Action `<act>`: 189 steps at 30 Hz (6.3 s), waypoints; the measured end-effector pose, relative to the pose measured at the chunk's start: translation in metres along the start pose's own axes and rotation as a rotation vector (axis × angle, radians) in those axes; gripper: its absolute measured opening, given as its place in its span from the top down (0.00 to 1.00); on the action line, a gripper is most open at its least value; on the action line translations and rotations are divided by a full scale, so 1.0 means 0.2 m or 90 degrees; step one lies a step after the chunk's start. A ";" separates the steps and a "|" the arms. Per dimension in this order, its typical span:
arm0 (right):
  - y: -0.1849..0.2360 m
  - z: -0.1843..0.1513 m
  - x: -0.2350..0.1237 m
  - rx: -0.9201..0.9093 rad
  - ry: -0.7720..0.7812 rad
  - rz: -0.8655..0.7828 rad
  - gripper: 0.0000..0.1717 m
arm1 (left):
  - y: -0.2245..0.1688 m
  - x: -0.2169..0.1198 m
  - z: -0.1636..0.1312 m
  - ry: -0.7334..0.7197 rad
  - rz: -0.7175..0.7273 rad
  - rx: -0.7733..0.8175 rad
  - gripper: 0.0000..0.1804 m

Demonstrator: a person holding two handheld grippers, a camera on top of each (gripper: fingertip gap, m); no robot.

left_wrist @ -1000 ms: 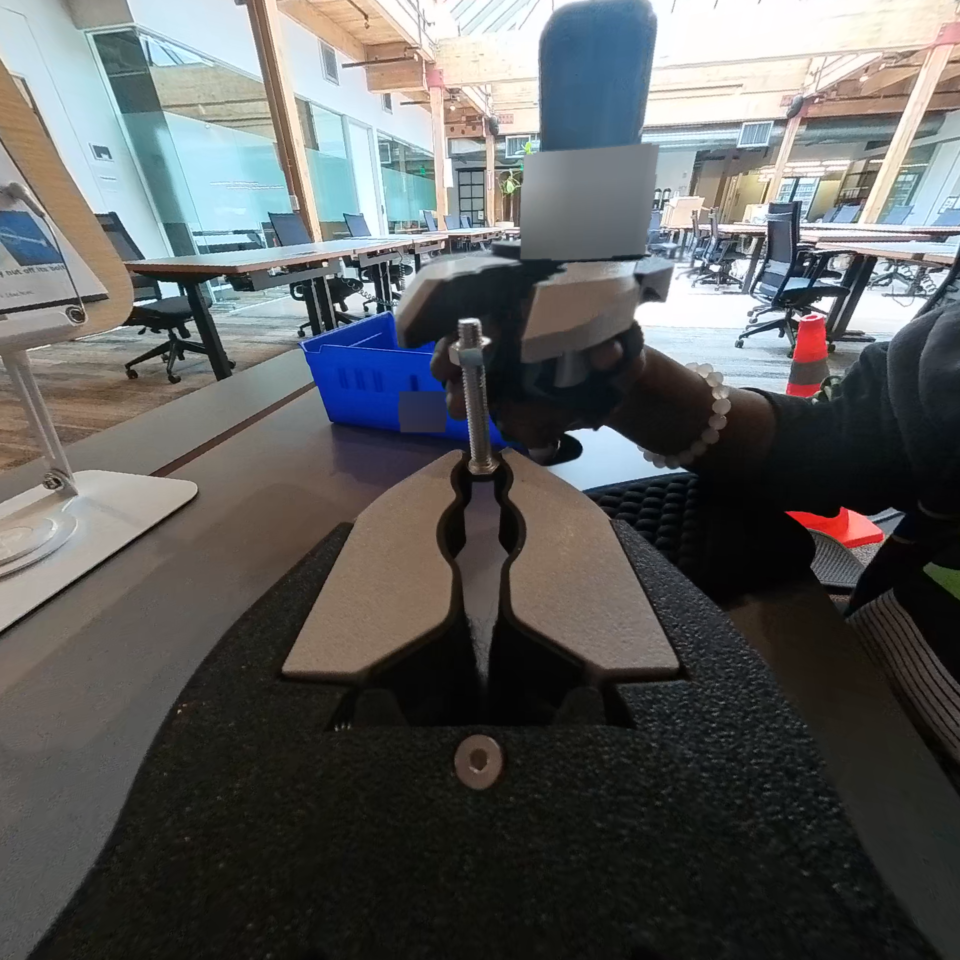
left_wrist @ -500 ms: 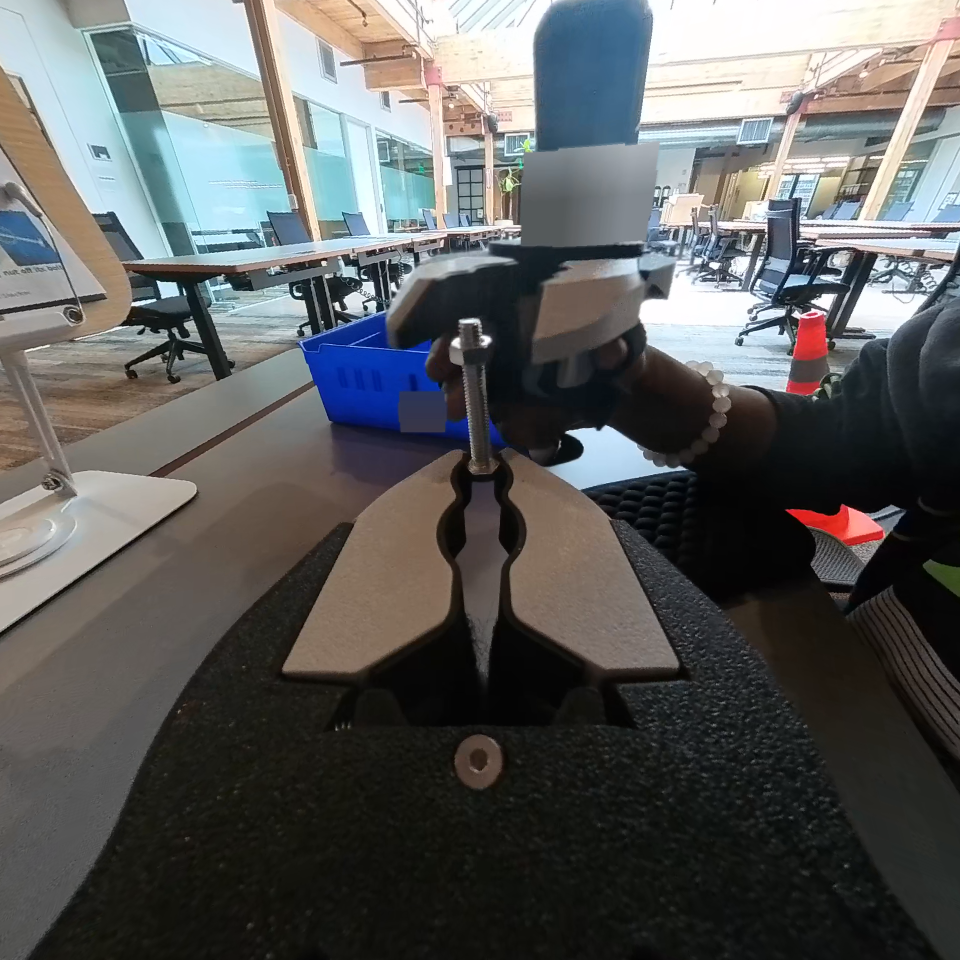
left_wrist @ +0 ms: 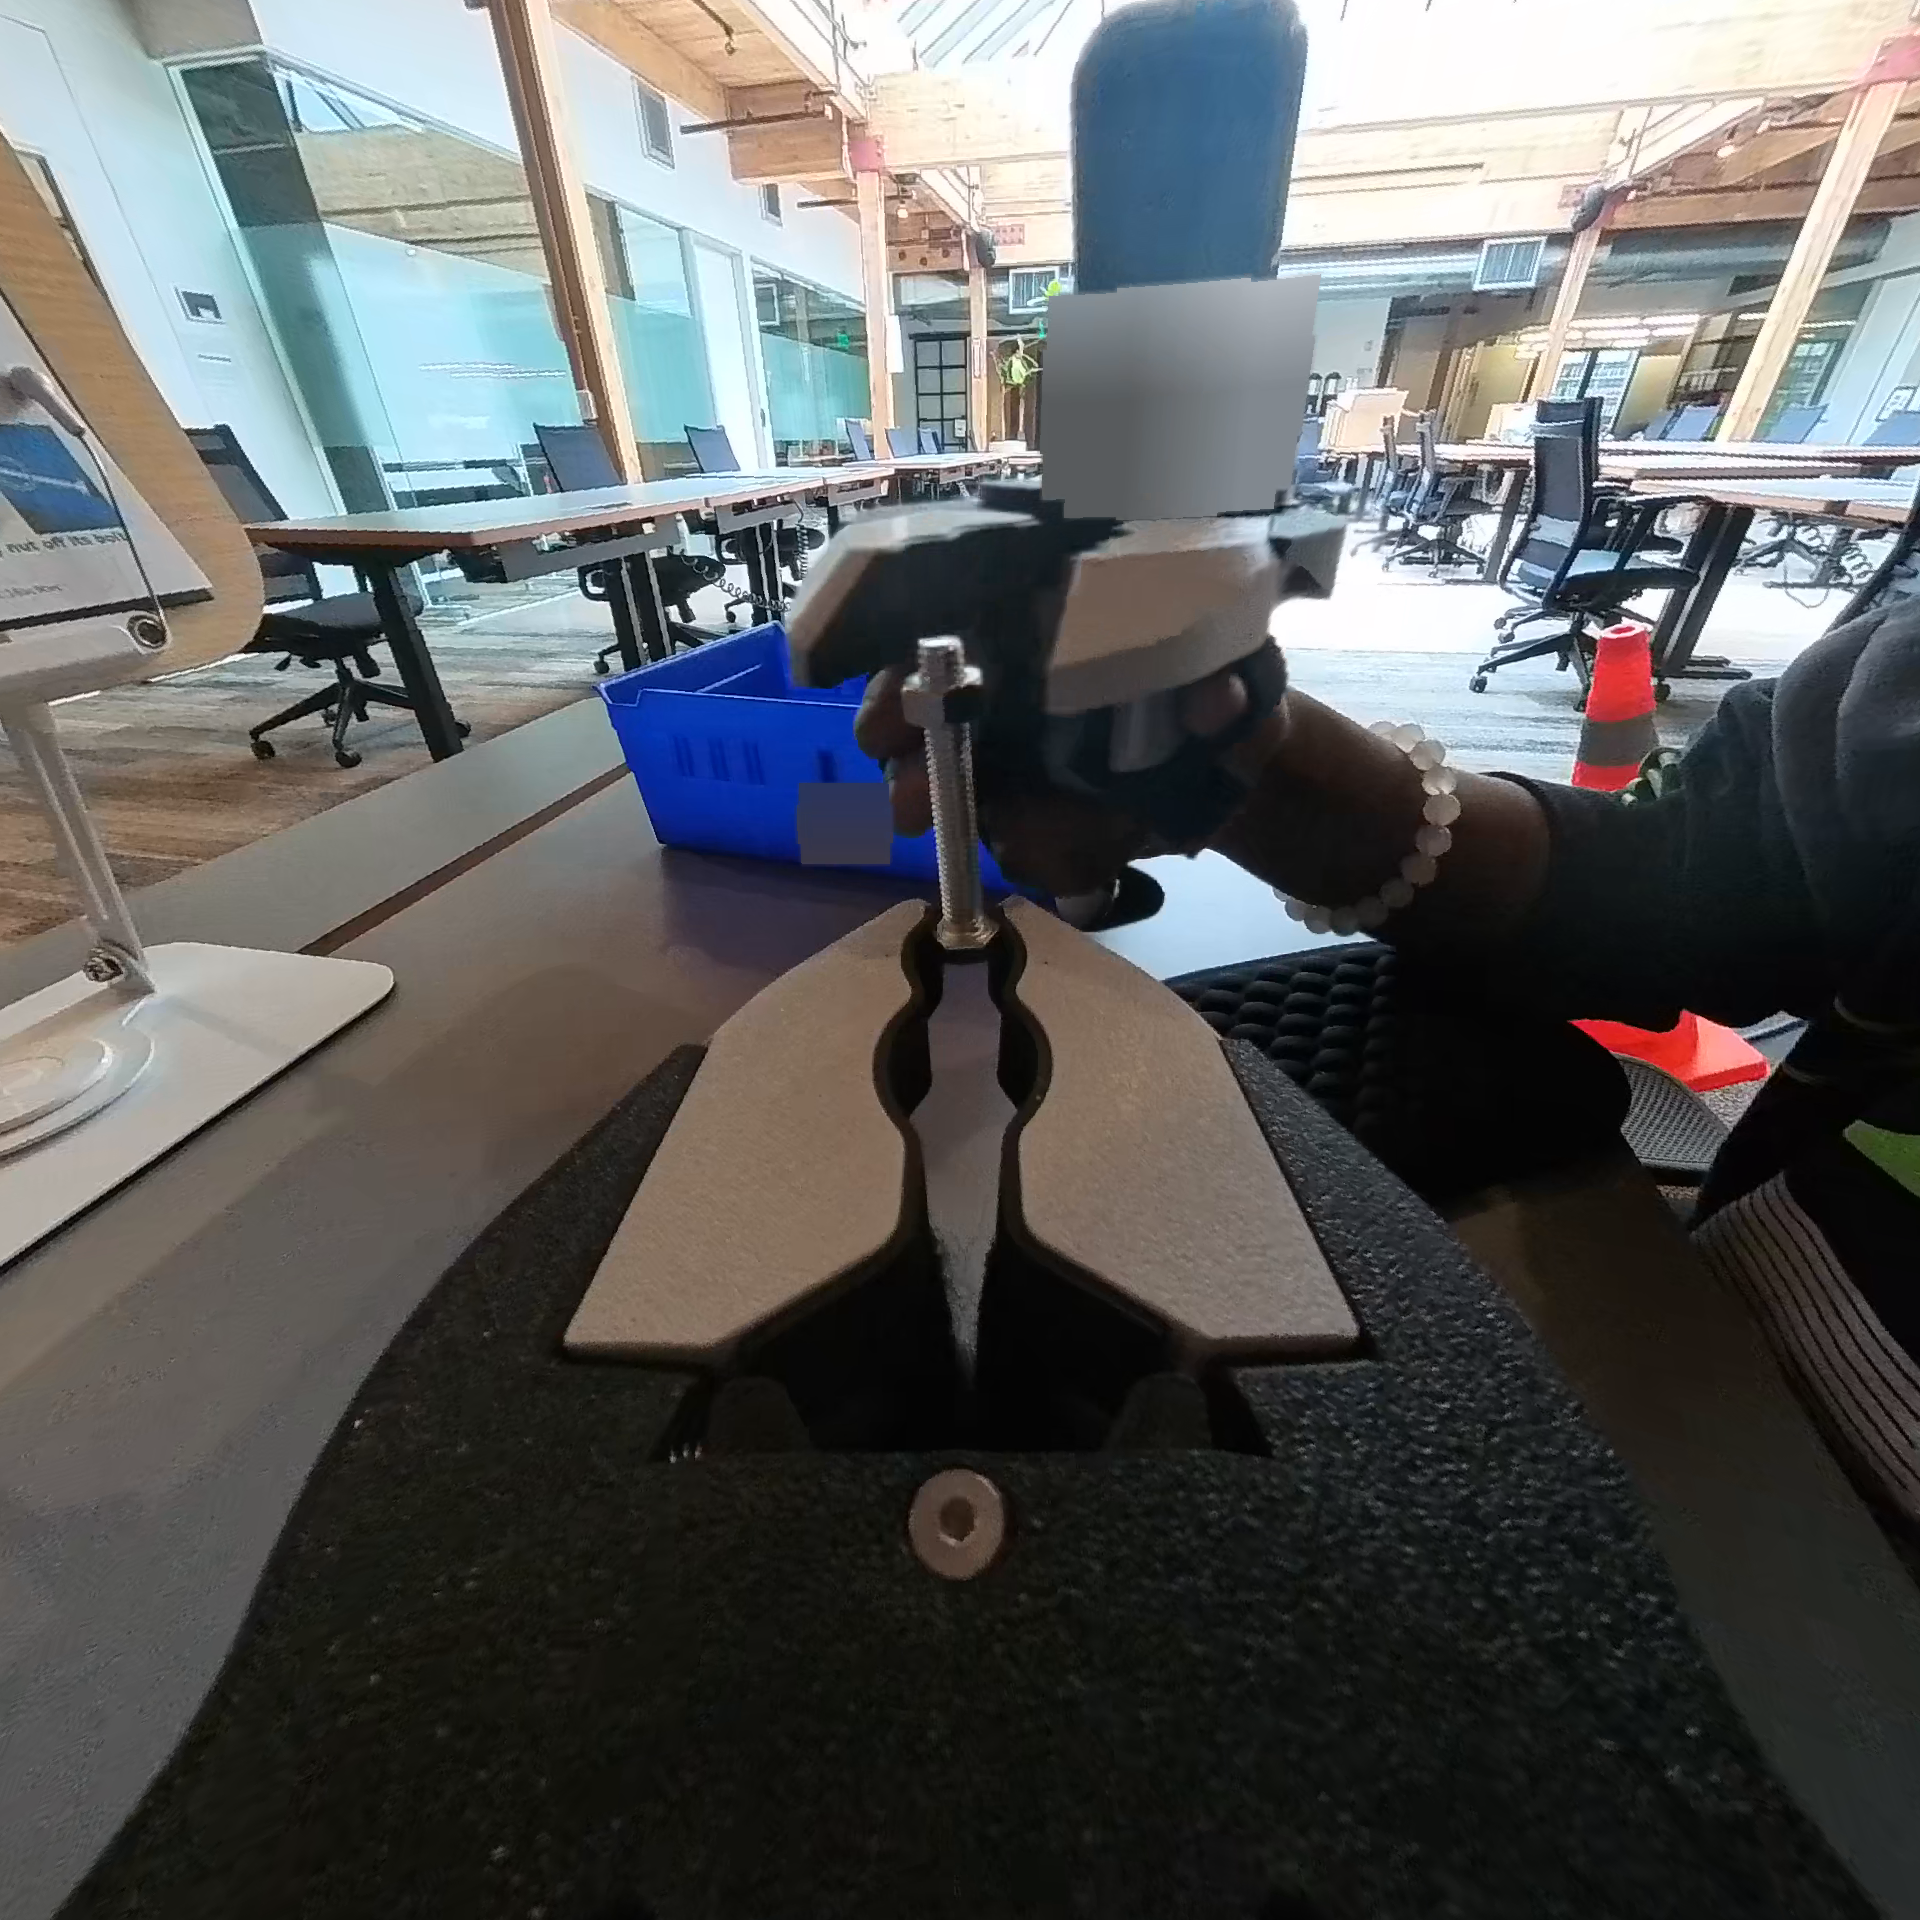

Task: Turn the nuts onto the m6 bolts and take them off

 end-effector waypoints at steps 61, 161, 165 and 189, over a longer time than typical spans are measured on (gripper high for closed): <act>-0.04 0.03 -0.05 0.013 -0.037 -0.021 0.95 | -0.03 -0.01 0.03 -0.026 -0.017 0.024 0.96; -0.03 0.05 -0.05 -0.003 -0.048 -0.032 0.92 | -0.03 0.00 0.02 -0.019 -0.009 0.025 0.96; 0.01 0.04 -0.01 -0.011 -0.028 -0.009 0.78 | -0.03 0.00 0.02 -0.017 -0.009 0.025 0.96; 0.00 0.05 -0.03 -0.014 -0.044 -0.022 0.84 | -0.02 0.00 0.02 -0.017 -0.007 0.026 0.96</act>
Point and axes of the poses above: each gripper's, where its closed fingertips meet, x out along the fingers, z out of its top, y = z × x across the jaws, the point moved 7 cm from there along -x, back along the fingers, and after that the axes turned 4 degrees about -z, right-handed, at the moved point
